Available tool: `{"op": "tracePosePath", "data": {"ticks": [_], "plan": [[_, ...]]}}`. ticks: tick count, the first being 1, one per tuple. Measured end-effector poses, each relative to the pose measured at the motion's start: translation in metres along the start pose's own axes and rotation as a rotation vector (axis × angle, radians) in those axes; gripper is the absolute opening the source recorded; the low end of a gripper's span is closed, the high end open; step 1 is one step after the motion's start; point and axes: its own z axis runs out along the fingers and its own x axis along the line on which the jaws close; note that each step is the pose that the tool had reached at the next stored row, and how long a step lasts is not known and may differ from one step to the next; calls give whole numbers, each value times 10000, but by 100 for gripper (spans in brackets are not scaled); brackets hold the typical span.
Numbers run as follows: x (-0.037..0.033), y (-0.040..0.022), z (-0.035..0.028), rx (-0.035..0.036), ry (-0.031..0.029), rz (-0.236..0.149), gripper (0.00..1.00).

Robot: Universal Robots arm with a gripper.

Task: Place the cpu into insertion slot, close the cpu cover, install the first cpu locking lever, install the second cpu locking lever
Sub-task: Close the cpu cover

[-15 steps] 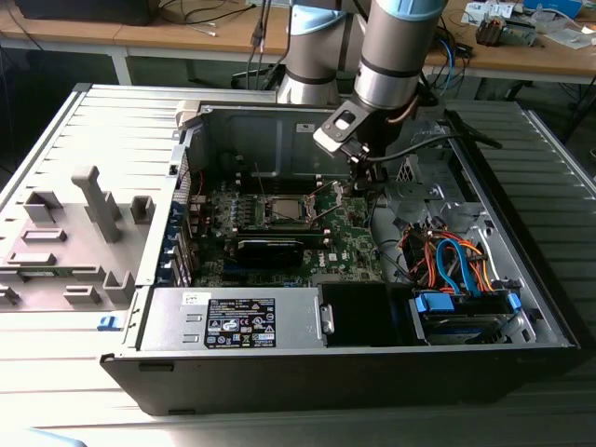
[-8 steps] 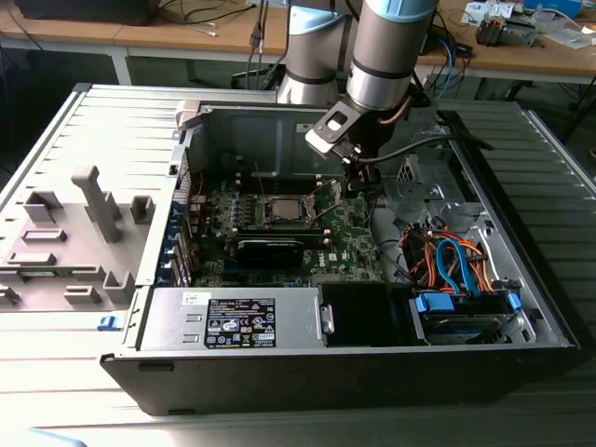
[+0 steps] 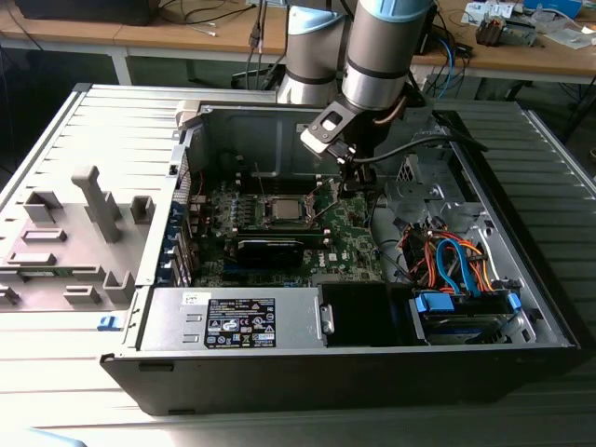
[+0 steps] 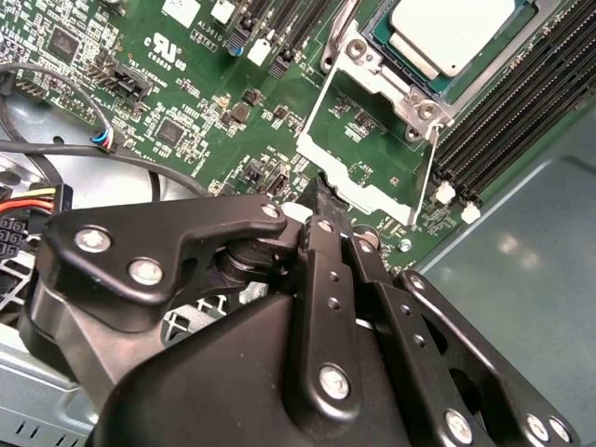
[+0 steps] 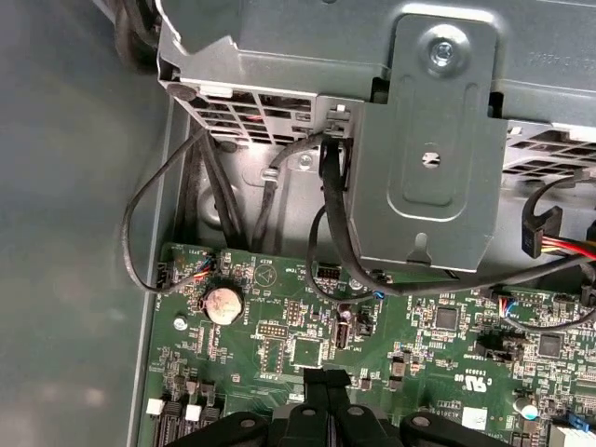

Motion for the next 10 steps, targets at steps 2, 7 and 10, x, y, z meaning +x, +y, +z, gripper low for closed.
{"op": "tracePosePath", "data": {"ticks": [2, 7, 10], "plan": [[1, -9, 0, 0, 0, -3, 11], [3, -24, 0, 0, -1, -6, 11], [4, -32, 1, 0, 0, -1, 11]]}}
